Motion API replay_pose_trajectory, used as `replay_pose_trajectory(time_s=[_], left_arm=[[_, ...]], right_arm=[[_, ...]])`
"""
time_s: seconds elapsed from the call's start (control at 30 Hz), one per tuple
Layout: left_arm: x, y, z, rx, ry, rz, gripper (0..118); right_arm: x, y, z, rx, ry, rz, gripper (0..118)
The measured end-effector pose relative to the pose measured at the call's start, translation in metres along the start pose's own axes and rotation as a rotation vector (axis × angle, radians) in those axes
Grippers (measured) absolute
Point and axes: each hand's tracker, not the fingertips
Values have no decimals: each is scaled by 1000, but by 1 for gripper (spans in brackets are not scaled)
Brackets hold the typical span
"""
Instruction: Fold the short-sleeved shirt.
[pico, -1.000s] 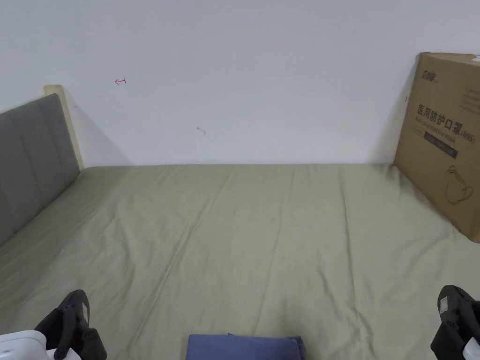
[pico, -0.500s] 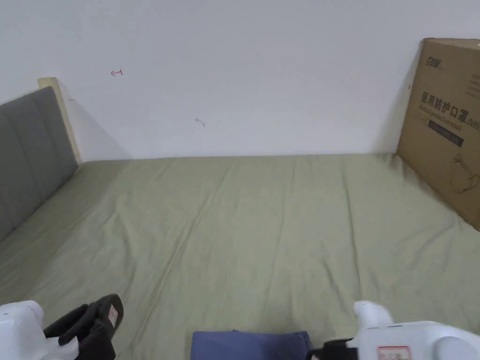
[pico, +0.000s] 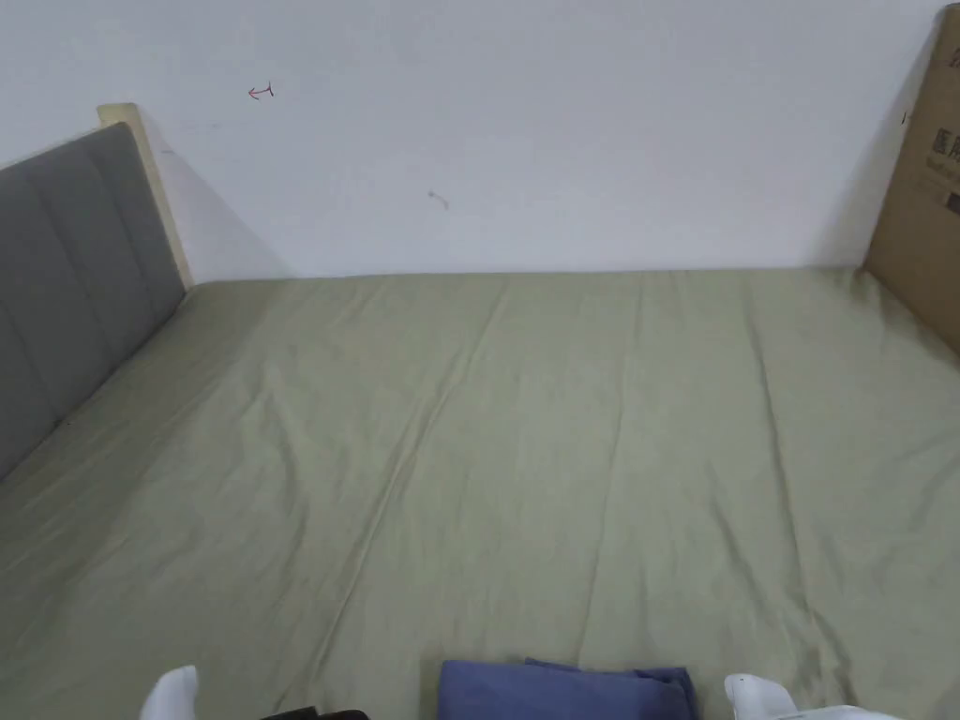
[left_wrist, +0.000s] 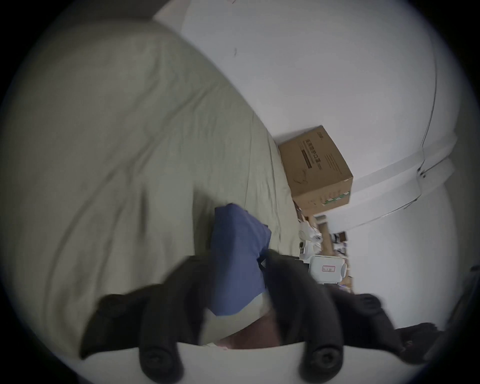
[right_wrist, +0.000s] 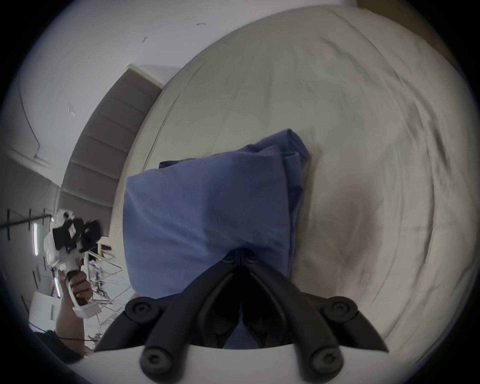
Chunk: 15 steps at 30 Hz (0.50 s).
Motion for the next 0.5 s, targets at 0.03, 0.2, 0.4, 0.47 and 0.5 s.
replay_pose_trajectory(time_s=[0.03, 0.2, 0.4, 0.47, 0.5], left_arm=[[-15, 3, -14, -45, -39, 27, 73], [-58, 6, -88, -165, -224, 180, 118], [-52, -2, -166, -283, -391, 181, 116], [-43, -2, -172, -270, -314, 108, 91], [-42, -3, -171, -235, -239, 77, 39]], right_arm=[[-1, 0, -1, -1, 1, -19, 1], [12, 0, 1, -15, 63, -203, 1], [23, -4, -1, -3, 116, -240, 1], [23, -6, -2, 2, 115, -237, 1], [23, -6, -3, 5, 112, -228, 1]])
